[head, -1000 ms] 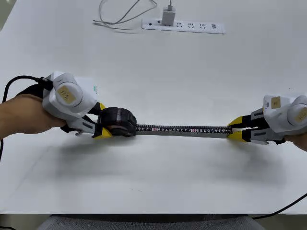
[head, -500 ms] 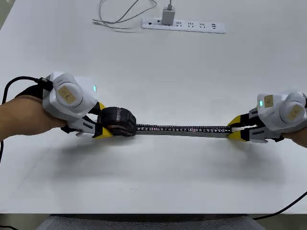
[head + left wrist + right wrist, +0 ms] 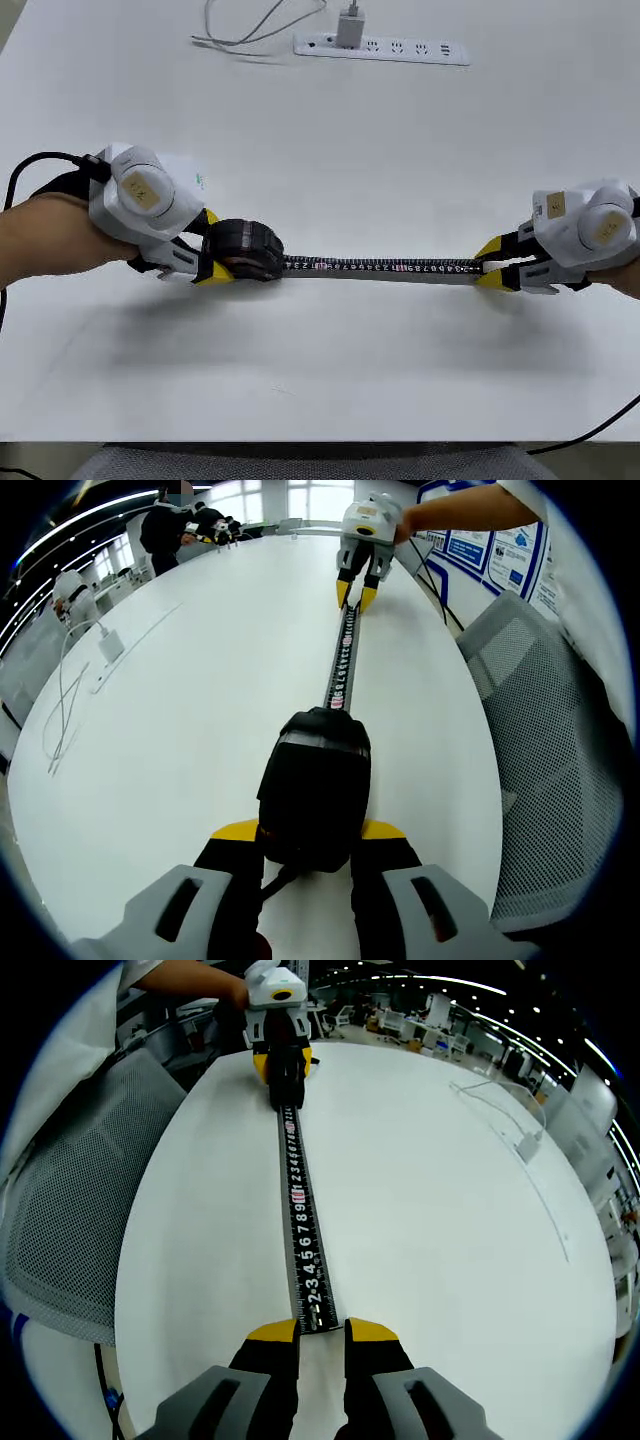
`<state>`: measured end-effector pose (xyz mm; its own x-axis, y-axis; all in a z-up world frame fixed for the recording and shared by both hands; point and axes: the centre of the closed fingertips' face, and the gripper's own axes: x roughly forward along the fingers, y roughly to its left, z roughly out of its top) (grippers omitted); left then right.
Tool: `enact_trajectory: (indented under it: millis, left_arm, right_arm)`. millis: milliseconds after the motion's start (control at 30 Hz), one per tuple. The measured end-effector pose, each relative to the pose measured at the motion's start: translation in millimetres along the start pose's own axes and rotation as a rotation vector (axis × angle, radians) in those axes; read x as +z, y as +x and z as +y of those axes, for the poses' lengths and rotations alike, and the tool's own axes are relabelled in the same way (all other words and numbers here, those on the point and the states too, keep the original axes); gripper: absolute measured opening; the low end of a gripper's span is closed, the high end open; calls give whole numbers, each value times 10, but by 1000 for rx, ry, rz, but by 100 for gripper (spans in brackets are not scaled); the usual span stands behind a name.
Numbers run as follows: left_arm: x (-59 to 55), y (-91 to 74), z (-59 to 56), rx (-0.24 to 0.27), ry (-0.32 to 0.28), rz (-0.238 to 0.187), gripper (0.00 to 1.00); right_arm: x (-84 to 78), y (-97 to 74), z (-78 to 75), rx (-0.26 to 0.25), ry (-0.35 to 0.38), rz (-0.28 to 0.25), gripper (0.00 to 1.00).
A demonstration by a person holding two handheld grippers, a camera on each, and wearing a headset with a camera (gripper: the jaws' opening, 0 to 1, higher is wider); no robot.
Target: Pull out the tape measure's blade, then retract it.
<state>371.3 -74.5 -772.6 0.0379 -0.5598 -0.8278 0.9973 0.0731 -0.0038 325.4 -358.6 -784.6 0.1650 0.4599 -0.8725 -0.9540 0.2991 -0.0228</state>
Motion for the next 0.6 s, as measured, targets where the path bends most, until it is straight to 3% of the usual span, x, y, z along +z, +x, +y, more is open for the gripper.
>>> enact_trajectory:
  millis: [167,433,600]
  left_arm:
    - [12,11,-14,-3,-9,0,36]
    - [21,6,-18,-1,-8,-3,36]
    - [33,-35,0,8,-27,-16,38]
  right_arm:
    - [17,-17,-15,-10,7,0,17]
    - [27,-22,-11,-13,26,-9,18]
    - [82,-40,7,-9,112,-38,23]
